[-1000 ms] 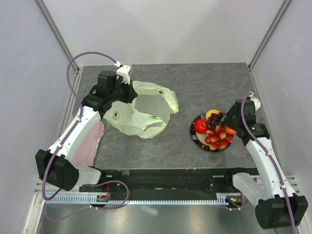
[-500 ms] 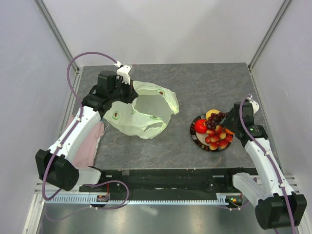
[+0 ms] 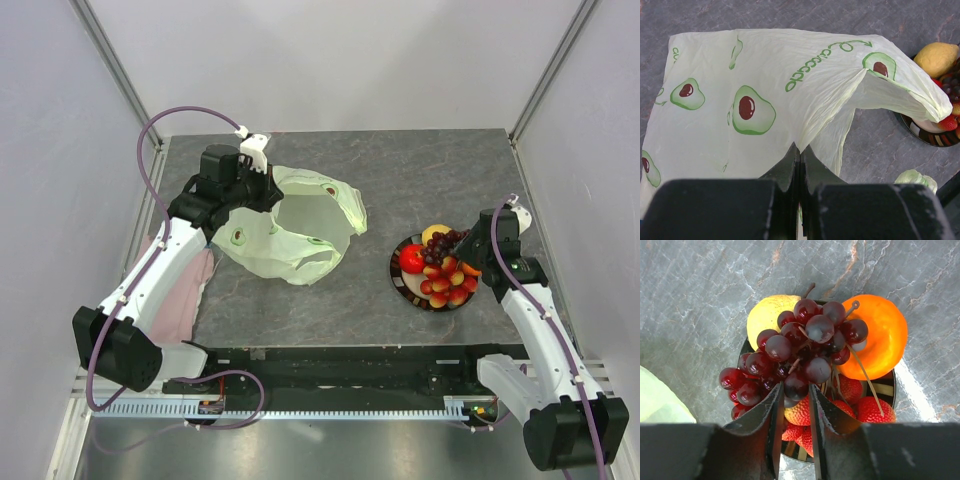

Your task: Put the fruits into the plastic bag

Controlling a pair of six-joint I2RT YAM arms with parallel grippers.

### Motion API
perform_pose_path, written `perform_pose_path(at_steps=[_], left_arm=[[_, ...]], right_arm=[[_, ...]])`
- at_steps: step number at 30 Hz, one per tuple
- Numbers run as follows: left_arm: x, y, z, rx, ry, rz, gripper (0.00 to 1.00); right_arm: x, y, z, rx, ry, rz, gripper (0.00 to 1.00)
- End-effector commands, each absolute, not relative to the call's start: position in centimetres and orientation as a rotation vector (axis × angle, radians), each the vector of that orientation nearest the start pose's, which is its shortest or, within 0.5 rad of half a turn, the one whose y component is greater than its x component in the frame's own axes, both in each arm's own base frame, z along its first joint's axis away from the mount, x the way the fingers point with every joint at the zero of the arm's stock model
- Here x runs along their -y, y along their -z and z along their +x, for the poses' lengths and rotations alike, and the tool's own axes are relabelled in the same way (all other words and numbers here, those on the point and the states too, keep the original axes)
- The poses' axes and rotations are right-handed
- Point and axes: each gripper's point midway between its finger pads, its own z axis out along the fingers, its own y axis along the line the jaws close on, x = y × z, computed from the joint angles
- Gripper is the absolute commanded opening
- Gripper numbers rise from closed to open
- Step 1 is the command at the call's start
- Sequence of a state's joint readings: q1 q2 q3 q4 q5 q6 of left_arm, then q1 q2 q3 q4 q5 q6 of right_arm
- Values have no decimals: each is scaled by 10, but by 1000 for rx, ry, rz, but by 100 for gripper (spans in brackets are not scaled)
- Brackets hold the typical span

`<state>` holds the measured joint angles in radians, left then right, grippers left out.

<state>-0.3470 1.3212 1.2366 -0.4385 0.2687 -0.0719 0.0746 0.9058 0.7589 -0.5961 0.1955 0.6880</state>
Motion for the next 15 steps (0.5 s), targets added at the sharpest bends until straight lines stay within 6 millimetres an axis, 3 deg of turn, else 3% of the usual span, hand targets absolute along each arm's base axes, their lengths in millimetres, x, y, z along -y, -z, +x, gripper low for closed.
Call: perform_pose_path(at_steps=[1, 9, 15], left_arm=[[183, -270, 355, -2004, 557, 442, 1], [183, -270, 354, -2005, 559, 443, 1], [183, -270, 354, -2003, 558, 445, 2]], right_arm=[[-14, -156, 276, -2118, -204, 800, 30], [-15, -154, 275, -2123, -206, 797, 22], [-15, -158, 276, -2110, -220, 802, 9]])
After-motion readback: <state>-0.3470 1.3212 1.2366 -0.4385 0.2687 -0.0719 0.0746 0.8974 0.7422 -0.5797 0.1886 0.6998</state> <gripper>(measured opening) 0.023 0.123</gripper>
